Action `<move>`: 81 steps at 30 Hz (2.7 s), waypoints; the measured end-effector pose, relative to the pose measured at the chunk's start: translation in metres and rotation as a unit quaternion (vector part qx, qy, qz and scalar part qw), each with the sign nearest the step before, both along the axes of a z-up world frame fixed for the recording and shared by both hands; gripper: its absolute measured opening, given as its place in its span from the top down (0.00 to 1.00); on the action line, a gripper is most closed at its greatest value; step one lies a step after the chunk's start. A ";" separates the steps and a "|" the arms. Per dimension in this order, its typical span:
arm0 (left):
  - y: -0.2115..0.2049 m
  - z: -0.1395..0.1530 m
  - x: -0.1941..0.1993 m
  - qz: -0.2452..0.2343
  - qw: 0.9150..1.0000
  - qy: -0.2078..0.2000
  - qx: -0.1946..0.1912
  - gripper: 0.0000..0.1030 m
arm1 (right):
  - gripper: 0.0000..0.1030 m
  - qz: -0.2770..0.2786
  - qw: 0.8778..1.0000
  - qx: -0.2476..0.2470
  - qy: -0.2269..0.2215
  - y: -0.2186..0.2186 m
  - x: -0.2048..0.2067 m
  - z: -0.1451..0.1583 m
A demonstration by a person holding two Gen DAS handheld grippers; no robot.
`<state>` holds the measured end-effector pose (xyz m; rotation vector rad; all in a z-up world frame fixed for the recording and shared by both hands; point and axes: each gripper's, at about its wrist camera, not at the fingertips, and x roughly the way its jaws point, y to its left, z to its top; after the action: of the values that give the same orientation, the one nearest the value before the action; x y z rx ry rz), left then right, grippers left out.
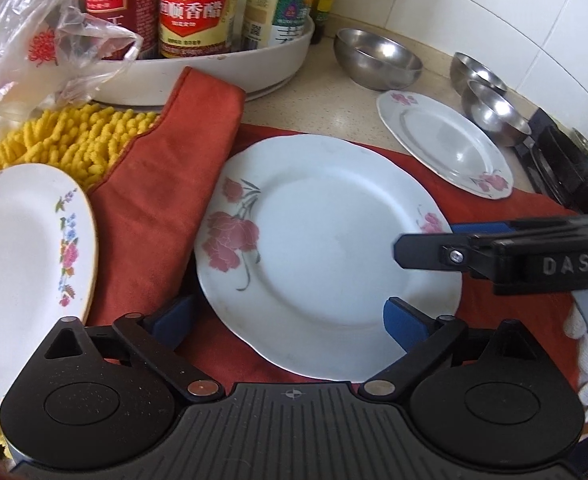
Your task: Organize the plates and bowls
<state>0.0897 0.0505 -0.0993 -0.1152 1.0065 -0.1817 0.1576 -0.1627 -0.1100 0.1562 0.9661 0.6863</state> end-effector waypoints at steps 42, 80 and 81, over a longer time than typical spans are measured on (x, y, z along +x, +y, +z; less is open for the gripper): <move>-0.042 0.027 0.040 -0.104 0.994 -0.028 0.013 0.02 | 0.31 -0.126 0.990 -0.055 -0.020 -0.111 -0.010 0.013; -0.132 0.000 0.203 -0.169 0.985 -0.012 0.039 0.10 | 0.51 -0.208 0.977 -0.022 0.029 -0.120 0.111 -0.012; -0.132 -0.001 0.203 -0.170 0.985 -0.015 0.039 0.09 | 0.51 -0.204 0.978 -0.024 0.026 -0.120 0.111 -0.012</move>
<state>0.2924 -0.0814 -0.1000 0.1314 0.9978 -0.4531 0.2681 -0.2831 -0.1222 0.3221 0.9627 0.2820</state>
